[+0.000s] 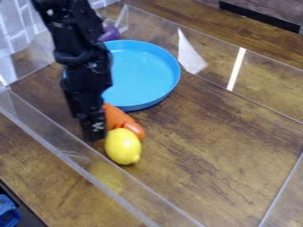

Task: Move the carrot to the right side

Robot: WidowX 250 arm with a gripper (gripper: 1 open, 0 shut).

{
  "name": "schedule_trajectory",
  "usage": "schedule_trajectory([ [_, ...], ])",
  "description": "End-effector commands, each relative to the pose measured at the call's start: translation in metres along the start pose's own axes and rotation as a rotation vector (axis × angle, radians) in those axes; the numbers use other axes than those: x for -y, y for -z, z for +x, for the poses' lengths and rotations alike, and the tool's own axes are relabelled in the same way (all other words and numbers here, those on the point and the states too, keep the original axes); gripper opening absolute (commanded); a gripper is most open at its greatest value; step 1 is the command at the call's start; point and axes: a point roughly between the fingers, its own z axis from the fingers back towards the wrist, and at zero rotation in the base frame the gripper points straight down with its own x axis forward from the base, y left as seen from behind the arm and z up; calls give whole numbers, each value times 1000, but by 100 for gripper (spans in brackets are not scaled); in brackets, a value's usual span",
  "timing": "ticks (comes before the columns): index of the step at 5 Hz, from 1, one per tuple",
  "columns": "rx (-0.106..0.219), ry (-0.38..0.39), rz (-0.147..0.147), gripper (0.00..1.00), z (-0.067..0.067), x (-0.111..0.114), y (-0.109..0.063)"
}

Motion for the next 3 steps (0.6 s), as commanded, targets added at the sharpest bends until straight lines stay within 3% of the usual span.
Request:
schedule_trajectory([
  [1,37,-15,40,100,26,-11,-5],
  [3,53,39,36,100,42,-25,1],
])
